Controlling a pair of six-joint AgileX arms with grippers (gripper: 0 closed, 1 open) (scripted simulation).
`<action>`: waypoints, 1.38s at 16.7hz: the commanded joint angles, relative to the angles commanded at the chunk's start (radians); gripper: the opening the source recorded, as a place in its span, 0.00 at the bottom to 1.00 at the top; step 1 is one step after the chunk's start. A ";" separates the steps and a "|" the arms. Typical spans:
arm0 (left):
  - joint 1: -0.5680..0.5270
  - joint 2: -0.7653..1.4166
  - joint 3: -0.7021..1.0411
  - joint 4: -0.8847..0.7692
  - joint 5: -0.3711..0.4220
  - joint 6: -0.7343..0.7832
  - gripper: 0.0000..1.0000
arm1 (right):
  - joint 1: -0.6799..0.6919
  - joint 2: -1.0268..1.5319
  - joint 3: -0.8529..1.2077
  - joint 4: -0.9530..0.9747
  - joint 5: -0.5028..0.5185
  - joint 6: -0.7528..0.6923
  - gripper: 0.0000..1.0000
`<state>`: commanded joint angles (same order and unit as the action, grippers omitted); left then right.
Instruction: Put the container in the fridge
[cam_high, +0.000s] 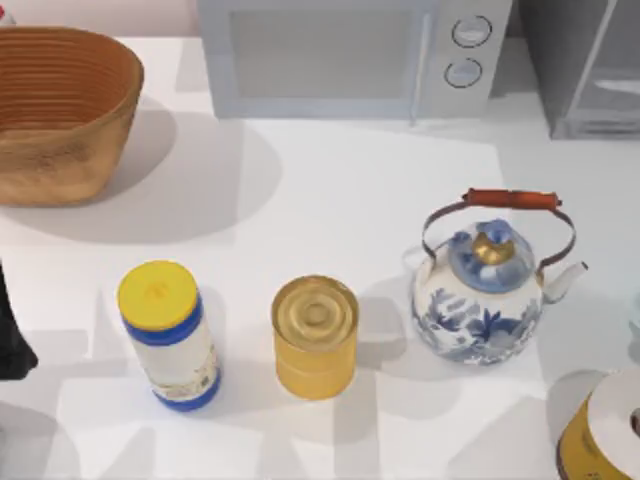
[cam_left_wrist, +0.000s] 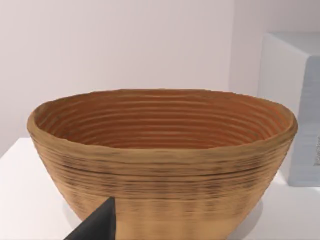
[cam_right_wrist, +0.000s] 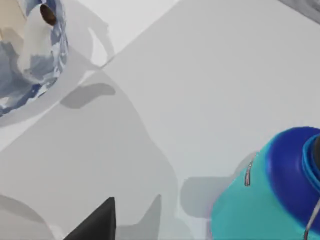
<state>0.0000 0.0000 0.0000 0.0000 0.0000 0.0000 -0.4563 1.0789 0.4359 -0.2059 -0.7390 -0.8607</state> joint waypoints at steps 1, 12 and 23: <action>0.000 0.000 0.000 0.000 0.000 0.000 1.00 | -0.038 0.098 0.037 -0.017 -0.062 -0.073 1.00; 0.000 0.000 0.000 0.000 0.000 0.000 1.00 | -0.263 0.658 0.249 -0.119 -0.425 -0.501 1.00; 0.000 0.000 0.000 0.000 0.000 0.000 1.00 | -0.187 0.644 0.211 0.078 -0.404 -0.312 1.00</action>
<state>0.0000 0.0000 0.0000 0.0000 0.0000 0.0000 -0.6436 1.7224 0.6473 -0.1279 -1.1427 -1.1727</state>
